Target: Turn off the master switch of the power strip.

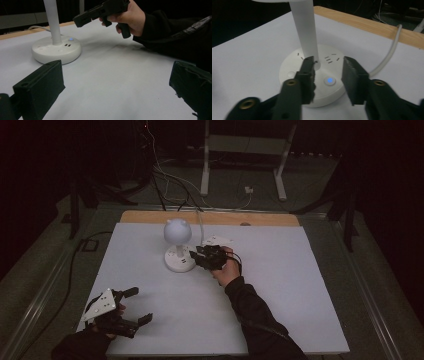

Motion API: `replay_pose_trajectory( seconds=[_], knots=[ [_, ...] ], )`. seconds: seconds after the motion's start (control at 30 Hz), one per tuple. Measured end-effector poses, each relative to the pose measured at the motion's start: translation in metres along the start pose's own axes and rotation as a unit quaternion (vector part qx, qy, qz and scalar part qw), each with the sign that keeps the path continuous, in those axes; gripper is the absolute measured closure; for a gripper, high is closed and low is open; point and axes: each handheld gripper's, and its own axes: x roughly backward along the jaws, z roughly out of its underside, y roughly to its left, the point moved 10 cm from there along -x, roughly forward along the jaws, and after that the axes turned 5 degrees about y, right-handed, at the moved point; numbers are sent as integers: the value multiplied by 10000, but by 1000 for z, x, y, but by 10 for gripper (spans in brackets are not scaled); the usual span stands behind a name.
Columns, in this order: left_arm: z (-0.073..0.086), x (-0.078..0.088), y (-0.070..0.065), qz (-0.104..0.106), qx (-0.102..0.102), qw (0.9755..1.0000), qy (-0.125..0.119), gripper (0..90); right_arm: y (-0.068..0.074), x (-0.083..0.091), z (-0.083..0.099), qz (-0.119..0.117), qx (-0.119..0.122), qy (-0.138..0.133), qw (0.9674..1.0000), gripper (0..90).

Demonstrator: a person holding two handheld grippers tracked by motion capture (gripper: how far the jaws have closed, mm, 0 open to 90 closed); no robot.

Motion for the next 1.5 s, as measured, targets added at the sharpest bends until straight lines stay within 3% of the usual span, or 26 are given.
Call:
replay_pose_trajectory(
  seconds=[0.43,0.53,0.7,1.5],
  knots=[
    [0,0,0,6,13,10000,-1,2,-5,-14,3,158,-88,92,9998,852],
    [0,0,0,10,10,10000,-5,2,-5,-19,6,170,-82,242,9995,898],
    [0,0,0,13,17,10000,-8,2,-5,-25,11,98,-137,424,9990,900],
    [0,0,-1,31,28,10000,-15,2,-7,-38,15,302,63,390,9988,900]
  ],
)
